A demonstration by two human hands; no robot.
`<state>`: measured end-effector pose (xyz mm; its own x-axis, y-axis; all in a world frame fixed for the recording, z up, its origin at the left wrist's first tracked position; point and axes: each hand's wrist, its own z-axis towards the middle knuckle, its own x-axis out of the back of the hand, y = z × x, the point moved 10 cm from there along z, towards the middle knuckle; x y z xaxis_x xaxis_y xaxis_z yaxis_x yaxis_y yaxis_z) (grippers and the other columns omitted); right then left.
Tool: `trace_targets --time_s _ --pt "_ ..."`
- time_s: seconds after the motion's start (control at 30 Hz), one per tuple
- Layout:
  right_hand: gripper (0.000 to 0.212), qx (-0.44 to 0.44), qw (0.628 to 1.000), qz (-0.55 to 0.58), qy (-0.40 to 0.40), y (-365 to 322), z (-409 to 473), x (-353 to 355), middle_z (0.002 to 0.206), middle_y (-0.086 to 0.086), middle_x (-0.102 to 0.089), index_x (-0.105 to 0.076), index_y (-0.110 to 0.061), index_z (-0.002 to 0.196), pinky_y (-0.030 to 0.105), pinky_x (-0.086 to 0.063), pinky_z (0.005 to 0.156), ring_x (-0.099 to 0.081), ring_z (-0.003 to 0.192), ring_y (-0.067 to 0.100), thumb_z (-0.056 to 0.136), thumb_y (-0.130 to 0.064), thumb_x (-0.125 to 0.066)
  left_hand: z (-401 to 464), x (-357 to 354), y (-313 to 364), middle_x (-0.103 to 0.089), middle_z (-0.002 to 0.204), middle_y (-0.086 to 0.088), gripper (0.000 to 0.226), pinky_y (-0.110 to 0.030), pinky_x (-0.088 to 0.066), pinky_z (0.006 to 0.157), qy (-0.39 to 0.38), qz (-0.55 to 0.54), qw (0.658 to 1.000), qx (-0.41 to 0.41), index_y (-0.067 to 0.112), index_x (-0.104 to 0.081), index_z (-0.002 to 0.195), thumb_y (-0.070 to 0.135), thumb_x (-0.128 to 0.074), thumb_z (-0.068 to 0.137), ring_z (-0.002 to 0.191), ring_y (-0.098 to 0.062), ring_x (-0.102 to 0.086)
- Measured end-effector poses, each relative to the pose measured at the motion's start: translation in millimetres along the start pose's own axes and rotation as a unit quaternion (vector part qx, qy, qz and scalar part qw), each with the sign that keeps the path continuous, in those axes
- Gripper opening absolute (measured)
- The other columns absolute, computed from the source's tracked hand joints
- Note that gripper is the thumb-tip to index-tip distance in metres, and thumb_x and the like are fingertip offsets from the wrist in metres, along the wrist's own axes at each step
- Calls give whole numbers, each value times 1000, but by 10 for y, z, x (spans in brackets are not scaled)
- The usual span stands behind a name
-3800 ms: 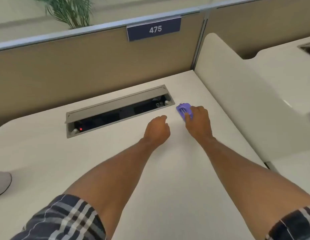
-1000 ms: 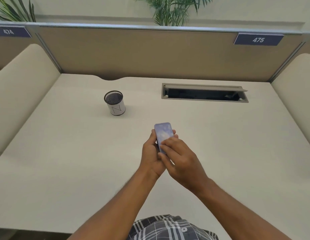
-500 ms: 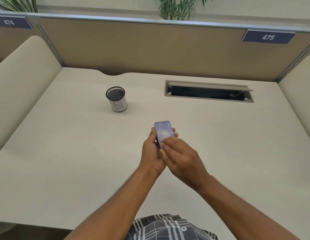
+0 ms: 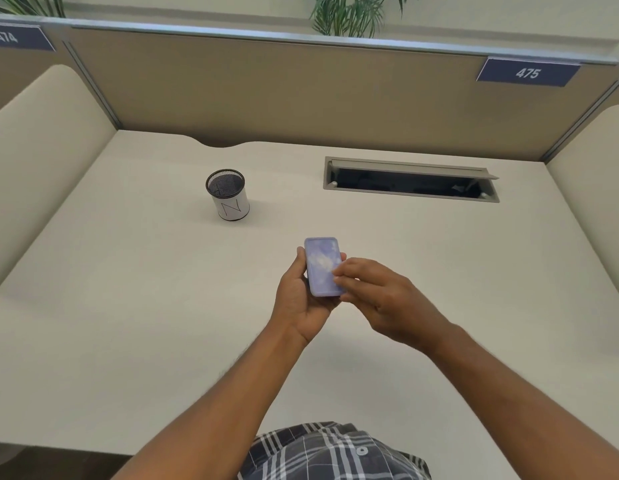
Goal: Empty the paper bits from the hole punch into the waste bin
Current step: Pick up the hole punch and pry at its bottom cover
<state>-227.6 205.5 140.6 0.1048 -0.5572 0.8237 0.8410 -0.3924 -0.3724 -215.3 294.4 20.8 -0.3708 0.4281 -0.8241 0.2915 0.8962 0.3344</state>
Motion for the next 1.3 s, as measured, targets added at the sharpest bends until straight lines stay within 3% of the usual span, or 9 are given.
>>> trace_targets --time_s 0.6,0.73,0.87,0.97,1.03,1.13,1.2,1.3 --pt "30 50 998 -25 14 -90 48 26 120 12 -71 -72 0 112 42 -57 91 -66 115 31 84 10 -68 -48 -7 51 -75 93 -18 51 -39 -64 73 9 -6 1000 -15 5 -66 118 49 -47 102 76 -27 -74" --pt "27 48 999 -14 13 -74 39 10 120 12 -71 -72 0 112 42 -56 92 -65 116 32 86 7 -68 -39 18 43 -75 94 -18 50 -39 -63 71 8 -7 1000 -14 6 -67 117 49 -49 101 78 -28 -74" --pt "25 50 999 7 2 -58 72 33 121 12 -70 -71 0 112 37 -52 98 -63 118 31 91 -12 -70 -27 26 61 -75 96 -16 50 -37 -62 67 9 2 1000 -22 8 -65 121 50 -50 101 79 -26 -73" --pt "21 -44 995 62 70 138 237 204 115 9 -71 -73 -3 110 30 -51 95 -65 109 23 92 -14 -67 -13 -3 60 -75 99 -16 44 -39 -61 66 3 -13 999 -29 8 -72 116 46 -54 100 79 -27 -74" --pt "17 -179 976 71 96 439 384 243 109 3 -72 -73 -9 108 26 -52 86 -65 96 16 93 -14 -64 6 -6 44 -77 101 -16 44 -40 -62 69 6 0 999 -33 11 -79 107 47 -54 100 81 -28 -75" --pt "17 -378 913 153 7 866 461 -26 95 -13 -70 -73 -19 105 21 -50 76 -63 84 9 96 -24 -60 14 6 21 -77 101 -17 46 -40 -62 70 15 18 999 -35 12 -80 106 49 -53 99 82 -28 -76" --pt "12 -424 873 241 -12 950 467 -176 88 -14 -71 -74 -23 94 21 -52 69 -66 80 10 94 -27 -62 9 25 21 -77 102 -17 44 -41 -62 69 21 19 999 -37 12 -79 107 48 -55 99 82 -29 -76" --pt "12 -438 850 292 -17 944 472 -259 87 -7 -72 -73 -23 84 23 -56 64 -67 78 14 93 -28 -66 -3 47 43 -78 103 -17 42 -41 -62 68 25 22 999 -43 13 -76 112 48 -57 98 81 -29 -77"
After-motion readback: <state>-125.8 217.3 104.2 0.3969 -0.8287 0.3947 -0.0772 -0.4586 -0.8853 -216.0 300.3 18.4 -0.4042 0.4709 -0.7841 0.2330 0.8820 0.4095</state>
